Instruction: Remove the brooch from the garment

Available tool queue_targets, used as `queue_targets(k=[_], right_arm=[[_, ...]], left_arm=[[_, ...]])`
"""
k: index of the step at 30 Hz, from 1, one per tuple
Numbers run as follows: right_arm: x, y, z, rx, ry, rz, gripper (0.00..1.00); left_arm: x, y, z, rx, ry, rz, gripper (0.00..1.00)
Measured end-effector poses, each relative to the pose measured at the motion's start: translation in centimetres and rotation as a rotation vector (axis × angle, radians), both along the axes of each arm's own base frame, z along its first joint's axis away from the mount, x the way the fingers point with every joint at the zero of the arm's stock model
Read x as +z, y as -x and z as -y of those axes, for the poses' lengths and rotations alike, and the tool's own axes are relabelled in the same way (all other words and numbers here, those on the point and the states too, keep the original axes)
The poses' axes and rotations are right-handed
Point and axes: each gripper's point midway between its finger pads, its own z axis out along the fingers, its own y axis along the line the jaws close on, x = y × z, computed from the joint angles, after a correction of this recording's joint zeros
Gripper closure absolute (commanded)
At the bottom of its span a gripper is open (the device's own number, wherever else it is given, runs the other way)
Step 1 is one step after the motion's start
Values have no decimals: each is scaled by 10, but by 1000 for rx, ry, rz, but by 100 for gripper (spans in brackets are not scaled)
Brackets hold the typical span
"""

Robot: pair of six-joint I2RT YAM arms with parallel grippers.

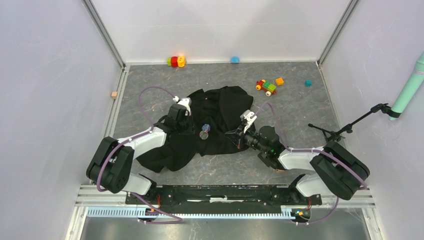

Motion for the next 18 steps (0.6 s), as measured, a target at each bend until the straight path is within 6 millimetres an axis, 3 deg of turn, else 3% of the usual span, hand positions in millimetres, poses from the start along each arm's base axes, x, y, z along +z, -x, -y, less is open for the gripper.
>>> queue_targets(k=[3,7,12,18], right_arm=[[-3,0,-1,4,11,-12,100],[-5,0,-1,6,14,-17,100],[-4,0,-1,8,13,-17,100],[-4,1,-2,11,14,-16,100]], left_arm=[[3,1,5,-24,21,4,42],[13,6,16,-61,26,36,24],[14,18,37,-132,17,49,22],[1,23,44,-161,-50,25,24]])
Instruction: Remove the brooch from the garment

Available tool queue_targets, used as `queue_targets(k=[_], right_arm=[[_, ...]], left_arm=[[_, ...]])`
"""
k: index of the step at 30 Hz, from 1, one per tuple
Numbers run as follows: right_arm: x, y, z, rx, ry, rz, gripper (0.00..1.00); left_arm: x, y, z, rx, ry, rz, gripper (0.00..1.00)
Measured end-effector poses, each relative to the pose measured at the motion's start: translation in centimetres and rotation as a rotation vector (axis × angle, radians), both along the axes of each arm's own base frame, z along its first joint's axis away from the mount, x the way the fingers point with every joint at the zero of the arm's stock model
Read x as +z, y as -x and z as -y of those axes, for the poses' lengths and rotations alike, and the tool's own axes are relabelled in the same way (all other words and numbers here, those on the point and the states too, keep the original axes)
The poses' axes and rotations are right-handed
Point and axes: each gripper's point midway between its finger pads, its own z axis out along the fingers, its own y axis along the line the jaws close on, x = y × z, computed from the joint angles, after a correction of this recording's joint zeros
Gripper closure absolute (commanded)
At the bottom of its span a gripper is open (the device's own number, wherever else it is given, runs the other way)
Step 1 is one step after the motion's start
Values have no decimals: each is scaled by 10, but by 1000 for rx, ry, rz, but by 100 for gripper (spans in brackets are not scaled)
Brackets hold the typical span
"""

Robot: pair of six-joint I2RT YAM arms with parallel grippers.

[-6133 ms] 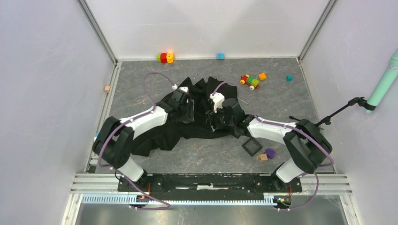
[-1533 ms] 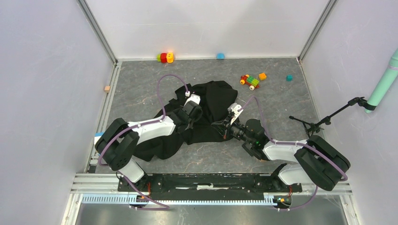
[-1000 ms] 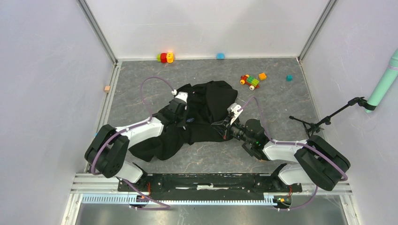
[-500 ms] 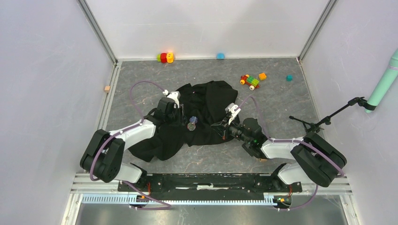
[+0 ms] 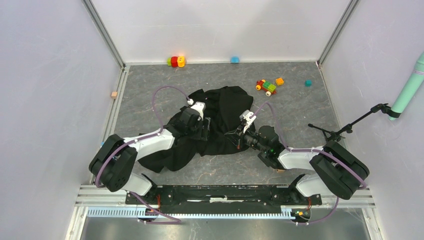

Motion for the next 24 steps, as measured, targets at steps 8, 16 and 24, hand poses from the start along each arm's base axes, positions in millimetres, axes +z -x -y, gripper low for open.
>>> queue_targets(k=[8,16,24], right_arm=[[-2,0,0,0,7,-5,100],[-3,0,0,0,11,-8,100],[-3,-1,0,1,13,-7,100]], left_arm=[[2,1,16,-41,-170,60,38],[-25,-3,11,-40,-273,-10,40],[-29,-4,13,-49,-289,-29,62]])
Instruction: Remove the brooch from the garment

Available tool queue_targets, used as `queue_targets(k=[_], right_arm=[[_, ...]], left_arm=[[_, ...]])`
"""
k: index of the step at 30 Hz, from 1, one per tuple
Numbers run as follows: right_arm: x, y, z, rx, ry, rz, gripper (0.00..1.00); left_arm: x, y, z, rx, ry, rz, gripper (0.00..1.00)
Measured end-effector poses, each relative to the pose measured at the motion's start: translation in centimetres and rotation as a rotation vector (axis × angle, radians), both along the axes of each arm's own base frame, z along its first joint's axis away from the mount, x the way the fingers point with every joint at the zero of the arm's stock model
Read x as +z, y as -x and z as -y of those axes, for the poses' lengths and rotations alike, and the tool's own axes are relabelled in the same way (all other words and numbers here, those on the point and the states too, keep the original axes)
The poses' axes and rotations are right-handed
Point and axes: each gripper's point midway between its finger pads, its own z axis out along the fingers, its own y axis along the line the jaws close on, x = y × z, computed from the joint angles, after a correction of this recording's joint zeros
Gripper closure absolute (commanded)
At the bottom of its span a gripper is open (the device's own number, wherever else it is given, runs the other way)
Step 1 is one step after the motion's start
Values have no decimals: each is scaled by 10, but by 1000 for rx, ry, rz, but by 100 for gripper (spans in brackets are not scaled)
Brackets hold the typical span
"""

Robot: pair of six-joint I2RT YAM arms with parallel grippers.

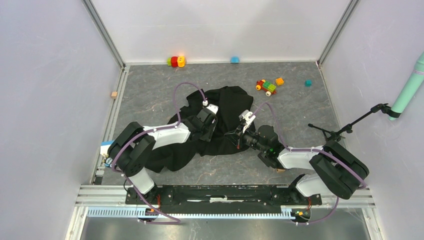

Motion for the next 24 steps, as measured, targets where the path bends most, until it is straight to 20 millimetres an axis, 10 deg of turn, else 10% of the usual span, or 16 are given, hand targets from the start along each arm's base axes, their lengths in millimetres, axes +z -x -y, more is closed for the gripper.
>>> queue_targets(k=[7,19,24], right_arm=[[0,0,0,0,0,0,99],[-14,-15,12,-107,72,-34,95],[-17,-15,7,-75,90,-34,63]], left_arm=[[0,-1,-1,2,-1,-1,88],[25,-9,-21,54,436,-50,90],[42,-2,-2,-14,646,-74,90]])
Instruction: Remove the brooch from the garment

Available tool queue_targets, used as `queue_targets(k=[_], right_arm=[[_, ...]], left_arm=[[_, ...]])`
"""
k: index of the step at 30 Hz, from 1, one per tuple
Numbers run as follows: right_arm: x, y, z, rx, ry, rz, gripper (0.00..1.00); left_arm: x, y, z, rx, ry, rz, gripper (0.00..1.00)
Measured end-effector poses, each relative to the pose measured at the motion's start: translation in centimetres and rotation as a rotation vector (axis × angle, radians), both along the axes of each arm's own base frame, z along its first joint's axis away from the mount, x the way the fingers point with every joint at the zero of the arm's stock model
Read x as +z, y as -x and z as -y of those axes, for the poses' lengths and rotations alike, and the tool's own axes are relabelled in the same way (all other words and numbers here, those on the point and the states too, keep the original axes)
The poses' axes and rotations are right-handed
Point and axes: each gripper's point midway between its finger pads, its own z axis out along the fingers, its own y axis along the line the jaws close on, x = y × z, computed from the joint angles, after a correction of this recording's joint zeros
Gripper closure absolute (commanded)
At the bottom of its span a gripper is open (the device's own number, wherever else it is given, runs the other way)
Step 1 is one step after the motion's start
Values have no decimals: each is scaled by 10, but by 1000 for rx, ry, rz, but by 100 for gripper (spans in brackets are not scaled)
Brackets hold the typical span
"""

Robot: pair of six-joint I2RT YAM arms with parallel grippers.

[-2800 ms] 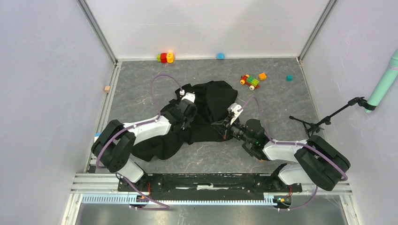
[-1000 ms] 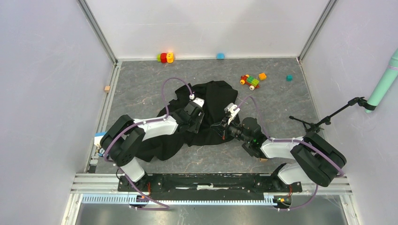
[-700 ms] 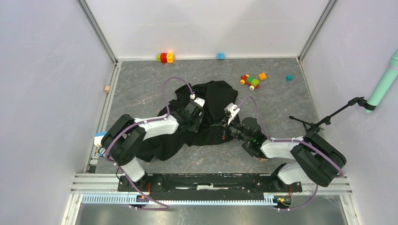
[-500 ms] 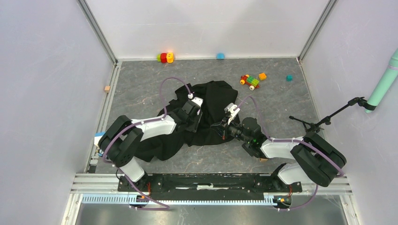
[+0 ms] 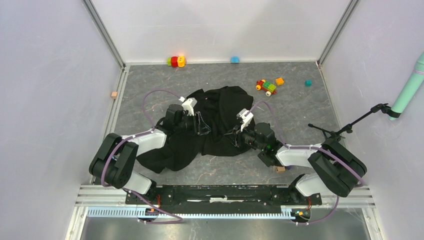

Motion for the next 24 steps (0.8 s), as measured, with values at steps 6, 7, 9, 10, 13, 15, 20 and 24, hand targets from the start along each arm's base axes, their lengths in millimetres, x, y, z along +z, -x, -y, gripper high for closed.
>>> queue_targets(k=[6,7,9,10,13,15,20,24], right_arm=[[17,20,-16,156,-68,56,50],[18,22,-17,168,-74,60,50],[22,28,-17,192,-91,78,49],[24,30,-16,199,-98,88,49],[32,34,-14,206,-119,121,50],[37,35,-12,203,-134,144,50],[43,34,-7,178,-152,181,51],[50,32,-7,169,-173,204,53]], left_arm=[[56,14,47,-156,366,18,94],[65,15,53,-178,419,19,95],[81,18,63,-234,529,15,96],[86,20,66,-253,566,7,96],[95,26,73,-314,677,-31,96],[97,31,75,-344,720,-60,96],[105,40,75,-391,774,-88,94],[111,44,75,-420,791,-83,93]])
